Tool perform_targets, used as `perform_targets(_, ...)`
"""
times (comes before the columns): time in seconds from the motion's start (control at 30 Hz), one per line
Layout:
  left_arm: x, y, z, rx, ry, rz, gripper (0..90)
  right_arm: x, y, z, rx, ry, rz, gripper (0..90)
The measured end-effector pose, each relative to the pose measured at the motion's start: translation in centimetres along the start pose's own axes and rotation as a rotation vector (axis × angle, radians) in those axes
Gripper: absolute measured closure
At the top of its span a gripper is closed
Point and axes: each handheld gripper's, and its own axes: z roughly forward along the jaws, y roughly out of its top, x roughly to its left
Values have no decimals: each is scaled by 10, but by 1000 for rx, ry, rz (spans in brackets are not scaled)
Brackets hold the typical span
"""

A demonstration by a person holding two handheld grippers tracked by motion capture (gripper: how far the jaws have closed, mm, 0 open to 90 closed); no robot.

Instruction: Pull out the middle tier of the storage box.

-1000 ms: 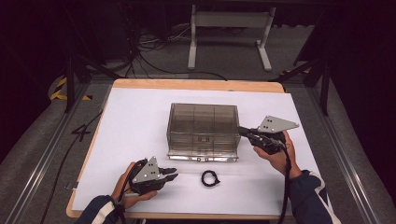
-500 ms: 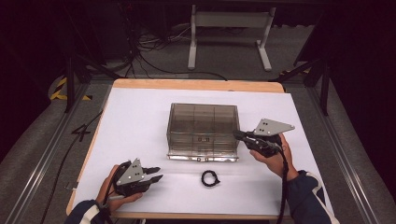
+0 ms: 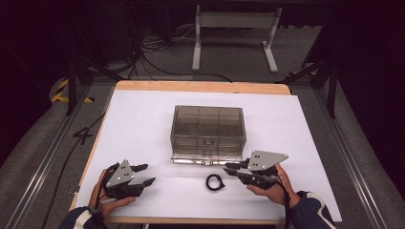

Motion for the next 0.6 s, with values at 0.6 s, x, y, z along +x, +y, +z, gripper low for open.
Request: perform_targets(0.6,1,-5,-1,-68,36,-69,205,27,-20,53,161,132,-68,662)
